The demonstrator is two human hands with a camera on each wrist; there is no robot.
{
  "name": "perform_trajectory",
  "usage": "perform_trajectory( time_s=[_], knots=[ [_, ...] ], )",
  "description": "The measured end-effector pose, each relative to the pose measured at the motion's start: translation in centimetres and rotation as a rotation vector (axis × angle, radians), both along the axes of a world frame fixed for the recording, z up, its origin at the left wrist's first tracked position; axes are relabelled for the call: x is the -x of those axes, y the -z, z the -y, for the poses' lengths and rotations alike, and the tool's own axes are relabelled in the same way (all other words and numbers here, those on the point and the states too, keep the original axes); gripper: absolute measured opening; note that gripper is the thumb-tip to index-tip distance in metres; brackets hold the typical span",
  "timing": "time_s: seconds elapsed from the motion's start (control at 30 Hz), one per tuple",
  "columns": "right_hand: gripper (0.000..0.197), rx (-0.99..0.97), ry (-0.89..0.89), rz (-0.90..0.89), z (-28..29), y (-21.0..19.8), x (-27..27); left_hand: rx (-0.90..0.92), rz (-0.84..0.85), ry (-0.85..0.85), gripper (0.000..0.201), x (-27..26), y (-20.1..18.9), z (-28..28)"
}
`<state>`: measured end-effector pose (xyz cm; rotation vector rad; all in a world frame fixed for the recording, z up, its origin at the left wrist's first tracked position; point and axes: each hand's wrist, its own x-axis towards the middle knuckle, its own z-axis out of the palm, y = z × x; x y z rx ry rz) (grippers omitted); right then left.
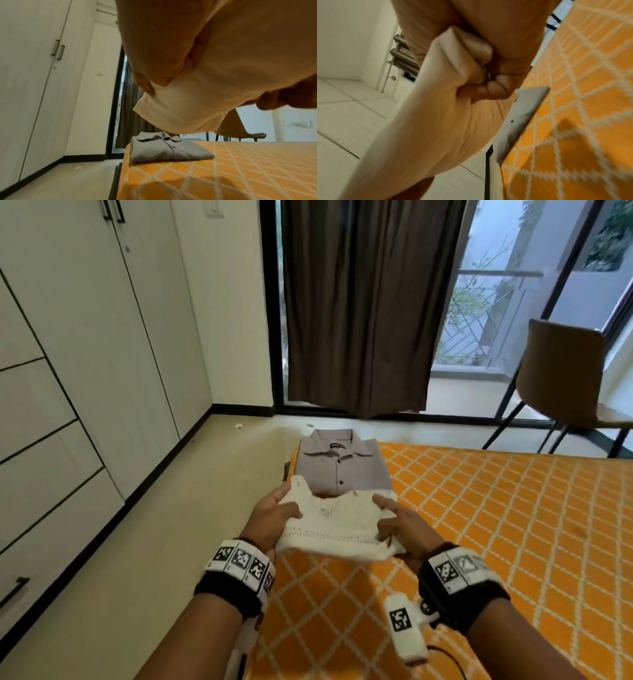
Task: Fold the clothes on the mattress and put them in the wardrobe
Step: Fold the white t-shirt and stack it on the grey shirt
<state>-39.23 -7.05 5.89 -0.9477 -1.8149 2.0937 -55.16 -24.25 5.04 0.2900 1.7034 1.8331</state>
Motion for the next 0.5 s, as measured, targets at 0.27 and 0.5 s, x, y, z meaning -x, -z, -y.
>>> perform_trajectory(
  time_s=[0.27, 0.5],
  knots=[
    [0.091, -0.527, 0.043, 0.003, -14.4, -1.1, 15.3, 0.079, -0.412, -0.015, 0.074, 13.3, -1.5, -14.0],
    [0.066, -0.804, 0.018, 0.383, -18.7, 10.5, 17.5, 0.484, -0.229, -0.073, 0.094, 15.4, 10.6, -16.6]
  ],
)
